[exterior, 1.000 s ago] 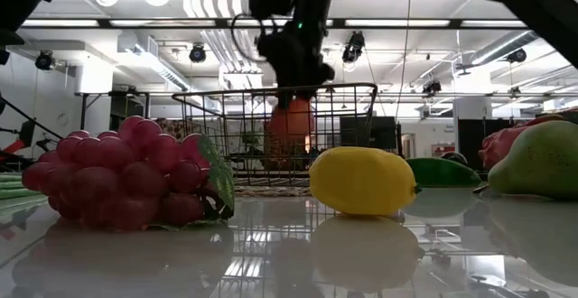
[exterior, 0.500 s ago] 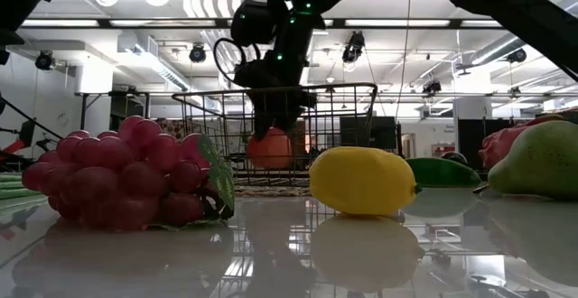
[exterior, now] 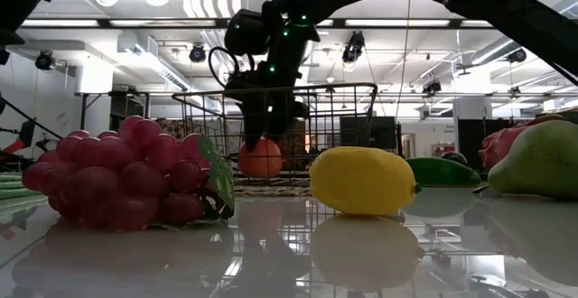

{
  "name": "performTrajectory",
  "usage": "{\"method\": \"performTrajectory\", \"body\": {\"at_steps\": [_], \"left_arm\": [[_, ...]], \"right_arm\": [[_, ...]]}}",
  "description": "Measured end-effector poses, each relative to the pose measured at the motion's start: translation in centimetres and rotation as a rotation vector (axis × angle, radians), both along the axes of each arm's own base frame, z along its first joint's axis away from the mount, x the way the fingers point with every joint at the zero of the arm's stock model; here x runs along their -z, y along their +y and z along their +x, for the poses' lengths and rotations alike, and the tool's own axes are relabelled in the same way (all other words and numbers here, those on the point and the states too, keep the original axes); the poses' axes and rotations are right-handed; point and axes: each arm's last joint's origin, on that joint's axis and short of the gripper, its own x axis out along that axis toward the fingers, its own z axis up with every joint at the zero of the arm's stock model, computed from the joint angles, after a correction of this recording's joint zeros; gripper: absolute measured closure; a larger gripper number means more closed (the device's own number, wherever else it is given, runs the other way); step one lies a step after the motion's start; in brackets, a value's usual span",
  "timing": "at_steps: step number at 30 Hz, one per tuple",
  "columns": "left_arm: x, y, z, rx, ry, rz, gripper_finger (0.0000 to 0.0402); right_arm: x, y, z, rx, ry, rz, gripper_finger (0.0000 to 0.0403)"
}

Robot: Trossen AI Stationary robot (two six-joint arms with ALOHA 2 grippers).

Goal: Build produce basket
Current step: Put the red apple into the wire basket, then put the string beans into the wire basket

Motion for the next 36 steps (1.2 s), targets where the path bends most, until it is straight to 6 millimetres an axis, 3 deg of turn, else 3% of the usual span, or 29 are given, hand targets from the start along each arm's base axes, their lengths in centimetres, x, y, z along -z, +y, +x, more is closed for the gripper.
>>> {"method": "performTrajectory", "body": {"at_steps": [9,17,22,27,32,36], "left_arm": [[0.0,0.0,0.0,0.000,0.000,0.000,0.0283],[0.0,0.0,0.0,0.000,0.000,0.000,0.0283],[0.0,0.0,0.0,0.000,0.000,0.000,0.0283],[0.0,0.0,0.0,0.006,0.000,0.004,0.0283],[0.1,0.0,0.1,0.039,0.013,-0.020,0.0283],[0.1,0.0,0.1,0.095,0.021,-0.070,0.0283]], "right_arm": [[-0.5,0.0,0.0,0.007,-0.002,-0.012,0.0094],[-4.2,0.9,-0.9,0.007,-0.044,-0.043,0.0103],[-8.1,4.6,-2.3,-0.048,-0.065,-0.111,0.0117],[-10.7,10.3,-3.9,-0.159,-0.090,-0.205,0.0132],[-11.6,15.3,-6.2,-0.304,-0.146,-0.226,0.0145],[-10.5,18.0,-8.5,-0.390,-0.249,-0.236,0.0155]]}}
